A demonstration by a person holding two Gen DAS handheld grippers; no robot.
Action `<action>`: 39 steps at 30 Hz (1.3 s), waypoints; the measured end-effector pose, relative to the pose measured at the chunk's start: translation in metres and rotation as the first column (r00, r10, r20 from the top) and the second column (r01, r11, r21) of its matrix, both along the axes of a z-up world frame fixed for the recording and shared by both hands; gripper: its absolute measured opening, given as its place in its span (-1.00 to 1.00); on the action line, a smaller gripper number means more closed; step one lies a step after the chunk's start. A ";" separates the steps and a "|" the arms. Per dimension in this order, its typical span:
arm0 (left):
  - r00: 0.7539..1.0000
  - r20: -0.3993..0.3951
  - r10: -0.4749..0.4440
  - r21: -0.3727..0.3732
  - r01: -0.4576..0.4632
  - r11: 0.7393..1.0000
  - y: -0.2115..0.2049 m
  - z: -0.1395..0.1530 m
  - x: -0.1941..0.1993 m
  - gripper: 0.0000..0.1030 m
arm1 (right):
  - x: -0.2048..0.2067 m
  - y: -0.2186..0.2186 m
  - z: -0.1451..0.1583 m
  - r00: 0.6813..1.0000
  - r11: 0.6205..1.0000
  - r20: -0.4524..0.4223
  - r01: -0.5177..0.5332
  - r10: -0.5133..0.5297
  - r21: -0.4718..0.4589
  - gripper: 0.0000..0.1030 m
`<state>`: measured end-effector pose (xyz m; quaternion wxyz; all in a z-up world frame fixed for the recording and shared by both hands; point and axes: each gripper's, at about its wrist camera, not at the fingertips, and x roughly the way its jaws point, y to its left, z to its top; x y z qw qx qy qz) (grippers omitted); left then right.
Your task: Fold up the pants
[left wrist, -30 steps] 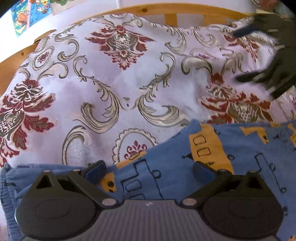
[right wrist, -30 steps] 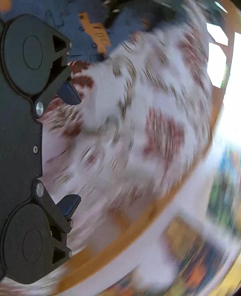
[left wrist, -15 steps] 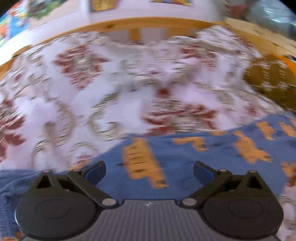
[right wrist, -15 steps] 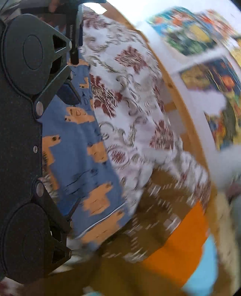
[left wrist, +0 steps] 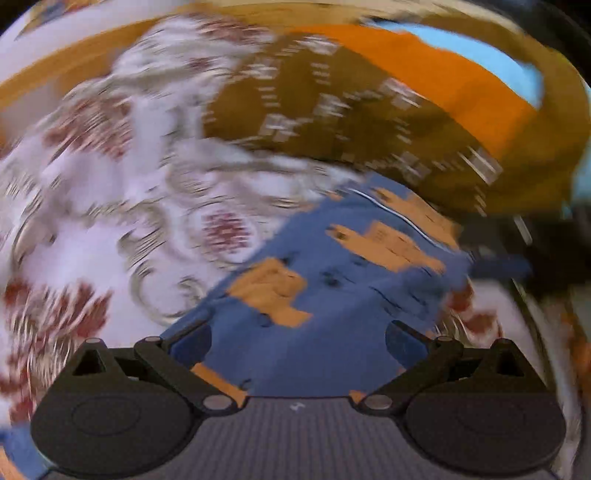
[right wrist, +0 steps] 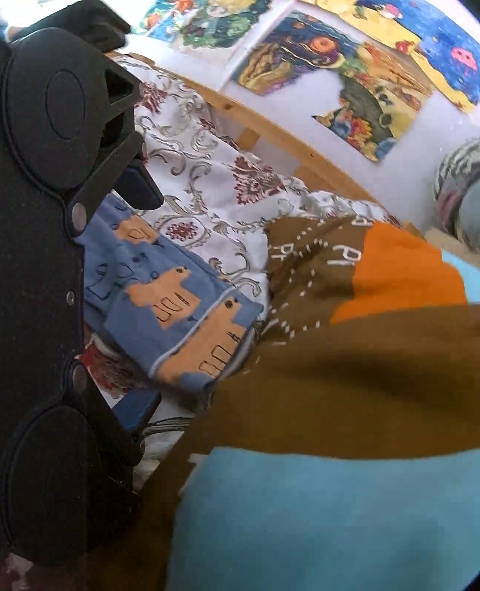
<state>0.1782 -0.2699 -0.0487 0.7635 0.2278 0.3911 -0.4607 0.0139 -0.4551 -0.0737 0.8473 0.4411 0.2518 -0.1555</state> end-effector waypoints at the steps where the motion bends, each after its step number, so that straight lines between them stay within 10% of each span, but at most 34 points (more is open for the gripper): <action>1: 0.999 0.027 -0.042 0.012 0.042 0.999 0.001 -0.003 -0.006 1.00 | 0.002 0.001 -0.001 1.000 1.000 -0.011 0.014 -0.014 -0.017 0.97; 5: 0.993 0.057 -0.102 0.088 0.096 0.991 0.006 -0.022 -0.018 0.99 | 0.002 -0.001 -0.004 0.996 0.995 -0.034 0.083 -0.085 -0.051 0.50; 9: 0.999 0.002 -0.041 0.040 0.041 0.998 0.029 -0.032 -0.026 0.99 | 0.000 -0.010 -0.012 0.977 0.980 -0.087 0.187 -0.193 -0.068 -0.60; 13: 0.996 0.069 -0.063 0.059 0.059 0.996 0.048 -0.035 -0.046 1.00 | 0.002 -0.011 -0.011 0.971 0.969 -0.084 0.215 -0.225 -0.121 -0.73; 18: 0.999 0.044 -0.033 0.064 0.030 0.998 0.059 -0.029 -0.045 1.00 | 0.003 -0.014 -0.015 0.968 0.966 -0.079 0.230 -0.239 -0.115 -0.65; 25: 0.995 -0.084 -0.049 0.079 0.056 0.995 0.050 0.014 -0.022 1.00 | -0.004 0.005 -0.007 0.972 0.970 0.007 0.233 -0.233 -0.065 0.76; 31: 0.996 -0.084 -0.010 0.005 0.010 1.000 -0.003 0.055 0.037 1.00 | -0.008 0.001 -0.014 0.967 0.968 0.020 0.252 -0.252 0.007 0.76; 39: 0.980 -0.173 -0.095 0.067 0.108 0.992 -0.121 0.030 0.089 0.99 | -0.013 -0.002 -0.021 0.959 0.958 0.055 0.273 -0.278 0.087 0.58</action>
